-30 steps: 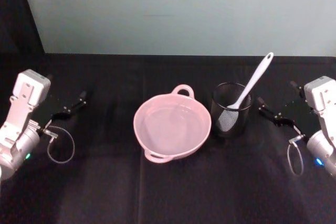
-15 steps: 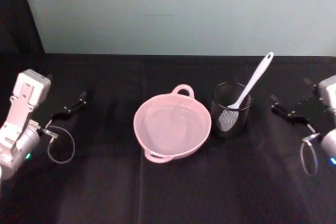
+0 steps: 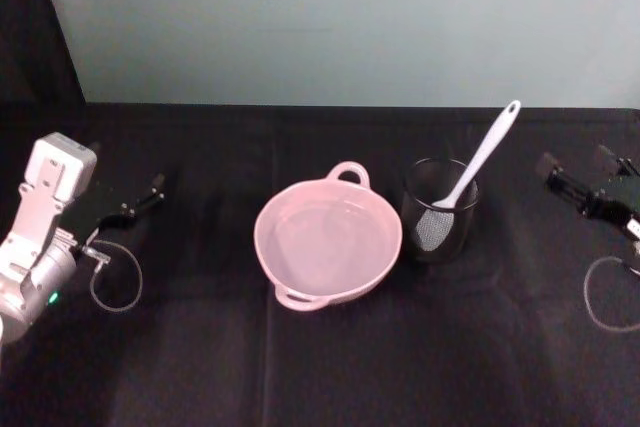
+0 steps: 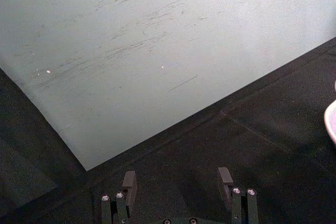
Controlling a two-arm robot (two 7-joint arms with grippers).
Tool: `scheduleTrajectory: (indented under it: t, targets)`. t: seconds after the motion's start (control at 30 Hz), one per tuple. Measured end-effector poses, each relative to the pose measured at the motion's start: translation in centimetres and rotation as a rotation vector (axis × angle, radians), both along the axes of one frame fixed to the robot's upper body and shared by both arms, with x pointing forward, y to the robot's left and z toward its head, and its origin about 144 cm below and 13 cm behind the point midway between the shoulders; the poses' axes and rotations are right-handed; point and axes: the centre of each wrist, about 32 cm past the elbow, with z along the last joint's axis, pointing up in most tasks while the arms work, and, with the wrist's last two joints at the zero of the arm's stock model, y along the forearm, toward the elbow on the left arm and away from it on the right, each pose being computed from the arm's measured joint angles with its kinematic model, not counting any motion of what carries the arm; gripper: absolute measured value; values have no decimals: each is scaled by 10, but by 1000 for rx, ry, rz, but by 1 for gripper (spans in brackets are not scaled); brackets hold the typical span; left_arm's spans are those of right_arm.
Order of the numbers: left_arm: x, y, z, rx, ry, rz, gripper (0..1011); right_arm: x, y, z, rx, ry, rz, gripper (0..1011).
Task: Use the one hand to pick up the spoon and stir the clear water in the bowl.
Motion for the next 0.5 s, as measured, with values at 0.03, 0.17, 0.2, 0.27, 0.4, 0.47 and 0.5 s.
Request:
scheduleTrajectory:
  t: [0.03,0.17,0.2,0.27,0.4,0.47,0.5]
  targets:
    - [0,0,0,0,0,0,1011,0,0,1,29,13,5,1003]
    - [0,0,0,0,0,0,1011,6,0,4,201,106,39,1003]
    - [0,0,0,0,0,0,1011,10,0,5,260,145,51,1003]
    - [0,0,0,0,0,0,1011,15,0,6,313,182,65,1003]
    - [0,0,0,0,0,0,1011,28,1,7,404,253,96,1003]
    - [0,0,0,0,0,0,1011,36,2,7,432,283,106,1003]
    - [0,0,0,0,0,0,1011,41,4,7,444,299,113,1003]
